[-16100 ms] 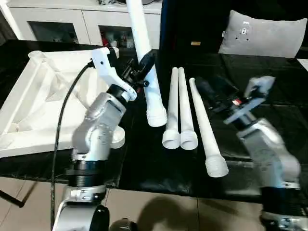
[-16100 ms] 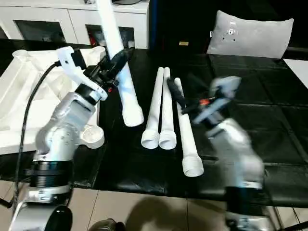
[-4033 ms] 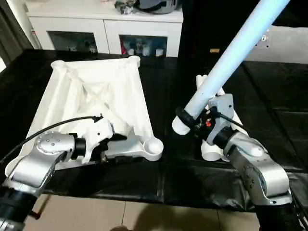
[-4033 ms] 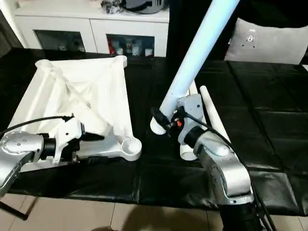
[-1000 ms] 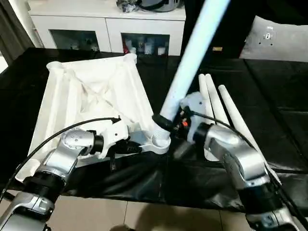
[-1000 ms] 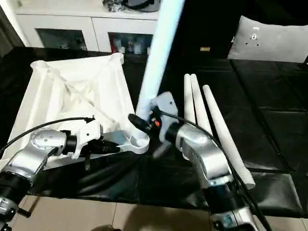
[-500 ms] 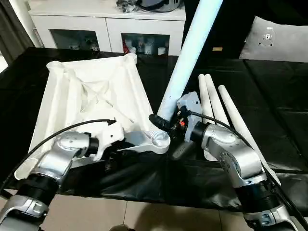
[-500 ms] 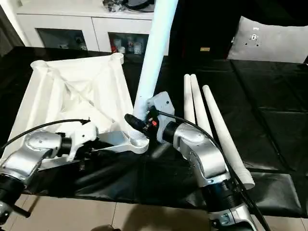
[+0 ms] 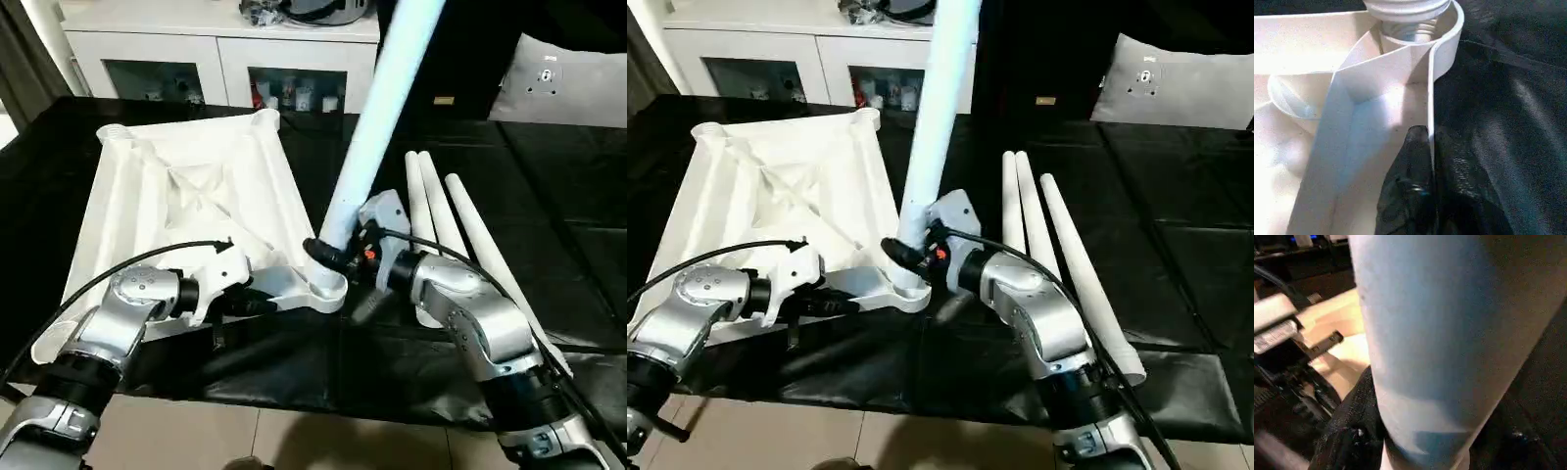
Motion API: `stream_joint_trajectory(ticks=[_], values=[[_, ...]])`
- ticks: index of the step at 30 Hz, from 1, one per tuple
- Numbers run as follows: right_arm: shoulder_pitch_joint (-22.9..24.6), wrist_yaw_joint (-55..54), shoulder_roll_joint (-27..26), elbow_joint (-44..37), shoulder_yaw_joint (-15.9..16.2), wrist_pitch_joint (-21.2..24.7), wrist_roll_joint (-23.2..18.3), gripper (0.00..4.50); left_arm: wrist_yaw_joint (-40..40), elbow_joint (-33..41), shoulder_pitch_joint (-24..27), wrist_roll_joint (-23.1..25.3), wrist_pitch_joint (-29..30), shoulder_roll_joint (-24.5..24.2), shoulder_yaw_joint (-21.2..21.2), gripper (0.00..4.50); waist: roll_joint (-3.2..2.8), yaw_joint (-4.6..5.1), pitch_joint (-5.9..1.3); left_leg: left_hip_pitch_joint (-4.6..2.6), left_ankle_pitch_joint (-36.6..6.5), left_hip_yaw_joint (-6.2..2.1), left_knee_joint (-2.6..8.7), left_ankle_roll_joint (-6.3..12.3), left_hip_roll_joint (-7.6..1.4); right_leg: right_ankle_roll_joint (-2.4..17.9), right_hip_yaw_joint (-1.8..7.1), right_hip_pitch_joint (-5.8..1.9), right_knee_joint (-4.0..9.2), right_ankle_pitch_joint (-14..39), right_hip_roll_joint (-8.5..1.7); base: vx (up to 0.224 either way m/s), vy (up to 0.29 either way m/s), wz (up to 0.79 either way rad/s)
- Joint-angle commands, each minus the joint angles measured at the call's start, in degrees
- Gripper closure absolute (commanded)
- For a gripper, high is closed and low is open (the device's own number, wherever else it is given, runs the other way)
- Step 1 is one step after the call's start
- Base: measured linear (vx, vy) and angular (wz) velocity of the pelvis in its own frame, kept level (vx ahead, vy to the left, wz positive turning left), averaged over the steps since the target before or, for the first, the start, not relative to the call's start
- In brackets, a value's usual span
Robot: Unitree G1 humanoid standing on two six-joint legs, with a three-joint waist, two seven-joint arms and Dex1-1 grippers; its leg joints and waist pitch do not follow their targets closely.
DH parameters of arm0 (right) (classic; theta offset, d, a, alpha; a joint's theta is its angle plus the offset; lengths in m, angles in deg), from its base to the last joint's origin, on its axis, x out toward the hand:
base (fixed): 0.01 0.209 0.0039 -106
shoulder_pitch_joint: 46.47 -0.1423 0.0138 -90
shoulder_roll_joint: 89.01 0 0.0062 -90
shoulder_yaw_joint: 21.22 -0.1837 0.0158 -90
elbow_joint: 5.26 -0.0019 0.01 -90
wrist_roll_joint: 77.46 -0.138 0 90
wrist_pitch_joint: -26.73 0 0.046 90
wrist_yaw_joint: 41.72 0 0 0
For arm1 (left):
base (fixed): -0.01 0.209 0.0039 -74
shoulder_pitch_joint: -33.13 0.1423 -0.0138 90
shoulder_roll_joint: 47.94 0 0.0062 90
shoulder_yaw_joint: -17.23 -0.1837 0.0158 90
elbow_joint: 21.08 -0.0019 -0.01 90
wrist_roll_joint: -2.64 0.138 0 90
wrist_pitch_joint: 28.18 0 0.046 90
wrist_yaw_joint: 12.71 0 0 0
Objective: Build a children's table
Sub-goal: Insert table leg to table base
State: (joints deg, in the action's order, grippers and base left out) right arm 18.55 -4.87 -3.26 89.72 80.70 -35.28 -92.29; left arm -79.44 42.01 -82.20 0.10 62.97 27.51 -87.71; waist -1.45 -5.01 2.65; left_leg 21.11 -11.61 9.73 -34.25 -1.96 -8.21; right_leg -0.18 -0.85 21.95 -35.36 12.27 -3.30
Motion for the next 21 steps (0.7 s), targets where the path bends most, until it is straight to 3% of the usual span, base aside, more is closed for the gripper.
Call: stream_joint_trajectory(ticks=[1,14,18,21], values=[[-1.68,0.56,0.78,0.90,1.06,2.43,1.03,2.62,0.24,-1.71,0.61,1.44,-0.13,0.47,-1.59,4.50,0.03,0.04,-3.01,-1.01,-11.57,-1.63,4.99,-1.70,-4.55,12.87,2.51,-1.56,3.71,7.57,-5.27,0.000,0.000,0.00],[-4.35,4.55,2.99,4.67,3.68,7.57,1.72,2.62,-3.02,0.28,0.22,3.57,-4.62,1.47,-5.47,4.50,0.14,-0.11,-3.11,-1.14,-10.91,-1.53,4.91,-1.61,-4.77,13.40,2.40,-1.59,3.50,5.11,-5.30,0.000,0.000,0.00],[-4.70,5.29,3.85,5.03,4.39,8.22,2.21,2.62,-3.41,-0.11,-0.61,4.21,-5.78,1.99,-6.21,4.50,0.61,-0.11,-3.13,-1.19,-10.43,-1.40,4.87,-1.36,-4.82,13.48,2.37,-1.60,3.50,4.82,-5.32,0.000,0.000,0.00],[-4.80,6.19,4.56,4.90,4.40,9.50,1.93,2.62,-4.30,-0.15,-1.32,4.46,-6.92,2.25,-6.74,4.50,0.47,-0.15,-3.14,-1.25,-10.59,-1.39,4.87,-1.53,-4.82,13.25,2.42,-1.55,3.54,5.20,-5.28,0.000,0.000,0.00]])
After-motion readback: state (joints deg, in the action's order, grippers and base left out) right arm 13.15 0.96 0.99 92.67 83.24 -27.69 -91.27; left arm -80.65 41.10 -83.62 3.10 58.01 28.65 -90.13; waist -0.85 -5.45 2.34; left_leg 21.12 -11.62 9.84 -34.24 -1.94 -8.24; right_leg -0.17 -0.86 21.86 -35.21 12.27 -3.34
